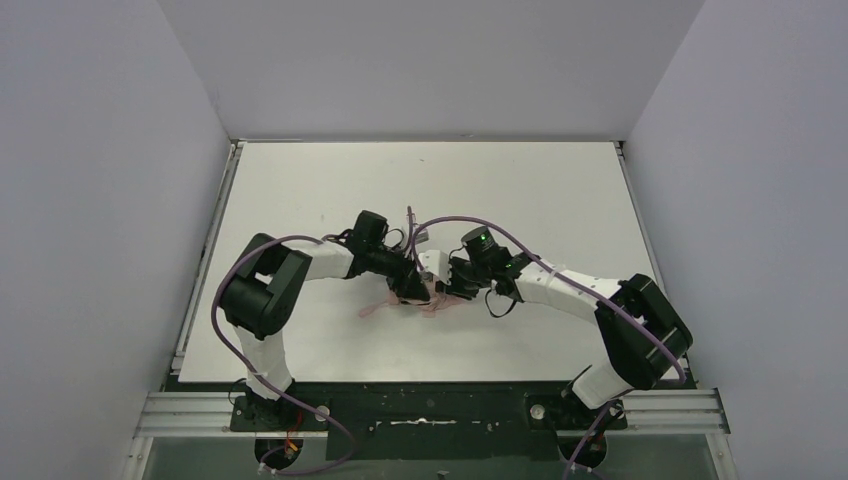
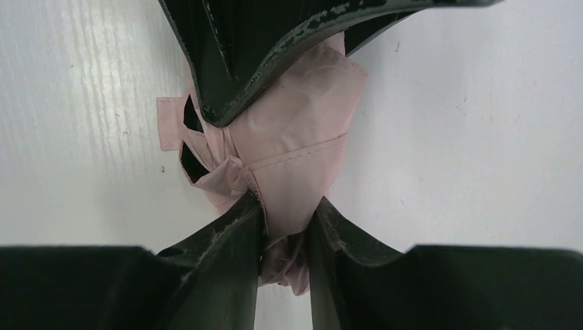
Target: Put away the umbrella
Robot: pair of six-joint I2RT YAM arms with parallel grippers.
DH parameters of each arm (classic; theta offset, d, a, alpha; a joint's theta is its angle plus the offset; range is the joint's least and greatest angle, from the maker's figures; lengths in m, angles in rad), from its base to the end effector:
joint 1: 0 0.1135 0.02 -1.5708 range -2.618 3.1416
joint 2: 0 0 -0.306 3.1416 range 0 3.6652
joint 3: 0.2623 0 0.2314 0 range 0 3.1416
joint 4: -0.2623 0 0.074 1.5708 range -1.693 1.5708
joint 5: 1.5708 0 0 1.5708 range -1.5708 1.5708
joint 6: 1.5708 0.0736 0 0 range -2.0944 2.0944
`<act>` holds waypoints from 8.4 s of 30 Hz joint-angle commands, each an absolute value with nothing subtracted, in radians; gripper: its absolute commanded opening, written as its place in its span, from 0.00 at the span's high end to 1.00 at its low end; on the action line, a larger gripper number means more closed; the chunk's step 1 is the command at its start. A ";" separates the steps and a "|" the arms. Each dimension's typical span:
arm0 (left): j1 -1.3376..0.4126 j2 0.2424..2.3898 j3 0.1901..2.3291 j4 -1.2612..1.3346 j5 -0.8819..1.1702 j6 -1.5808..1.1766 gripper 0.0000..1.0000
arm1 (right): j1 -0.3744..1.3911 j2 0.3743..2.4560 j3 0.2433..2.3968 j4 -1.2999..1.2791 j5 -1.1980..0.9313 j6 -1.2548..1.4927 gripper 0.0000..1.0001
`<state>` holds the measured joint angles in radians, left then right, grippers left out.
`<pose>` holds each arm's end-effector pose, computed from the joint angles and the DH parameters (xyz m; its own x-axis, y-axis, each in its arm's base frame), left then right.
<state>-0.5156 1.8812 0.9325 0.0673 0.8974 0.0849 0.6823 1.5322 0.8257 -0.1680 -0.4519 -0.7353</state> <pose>0.2924 -0.2319 0.1657 -0.6061 0.4043 -0.6849 0.7943 0.2641 -0.5471 0.2181 0.2186 0.2123 0.0847 -0.7087 -0.7004 -0.9814 0.0623 -0.1818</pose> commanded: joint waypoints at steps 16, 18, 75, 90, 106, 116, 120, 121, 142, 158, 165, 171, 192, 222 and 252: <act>-0.593 1.815 0.854 0.086 0.629 -0.086 0.91 | 0.643 1.331 0.826 0.045 -0.422 -0.359 0.32; -0.605 1.807 0.834 0.119 0.595 -0.144 0.94 | 0.641 1.285 0.810 0.065 -0.321 -0.216 0.32; -0.716 1.750 0.519 0.534 0.238 -0.723 1.00 | 0.714 1.567 0.658 0.364 -0.264 0.828 0.85; -0.716 1.751 0.512 0.535 0.236 -0.727 1.00 | 0.843 1.518 0.726 -0.028 -0.008 0.547 0.66; -0.715 1.750 0.506 0.540 0.239 -0.729 1.00 | 0.912 1.559 0.813 -0.200 0.236 0.392 0.58; -0.715 1.753 0.506 0.540 0.242 -0.732 1.00 | 0.897 1.633 0.828 -0.157 0.085 0.358 0.54; -0.715 1.754 0.506 0.540 0.244 -0.733 1.00 | 0.889 1.643 0.831 -0.162 0.081 0.359 0.54; -0.715 1.753 0.506 0.541 0.244 -0.732 1.00 | 0.886 1.646 0.832 -0.167 0.087 0.361 0.54; -0.715 1.753 0.504 0.532 0.240 -0.734 1.00 | 0.846 1.738 0.847 -0.256 0.089 0.359 0.94; -0.689 1.669 0.518 0.386 0.122 -0.715 1.00 | 0.749 1.645 0.798 -0.365 0.022 0.403 1.00; -0.681 1.623 0.532 0.328 0.076 -0.689 1.00 | 0.721 1.553 0.750 -0.452 0.071 0.476 1.00; -0.672 1.597 0.525 0.290 0.064 -0.664 1.00 | 0.681 1.483 0.739 -0.508 0.094 0.501 1.00; -0.697 1.653 0.529 0.335 0.115 -0.634 1.00 | 0.675 1.391 0.750 -0.401 -0.038 0.377 0.76; -0.703 1.642 0.497 0.371 0.124 -0.642 1.00 | 0.789 1.551 0.806 -0.239 0.131 0.818 0.61; -0.703 1.615 0.464 0.396 0.107 -0.664 1.00 | 0.844 1.734 0.948 -0.387 0.082 0.762 0.59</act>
<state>-0.7067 1.6073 0.5026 0.5167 0.1699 -0.6758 0.8169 1.6756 0.9226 -0.3298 0.1043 0.7784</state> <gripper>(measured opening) 0.386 0.412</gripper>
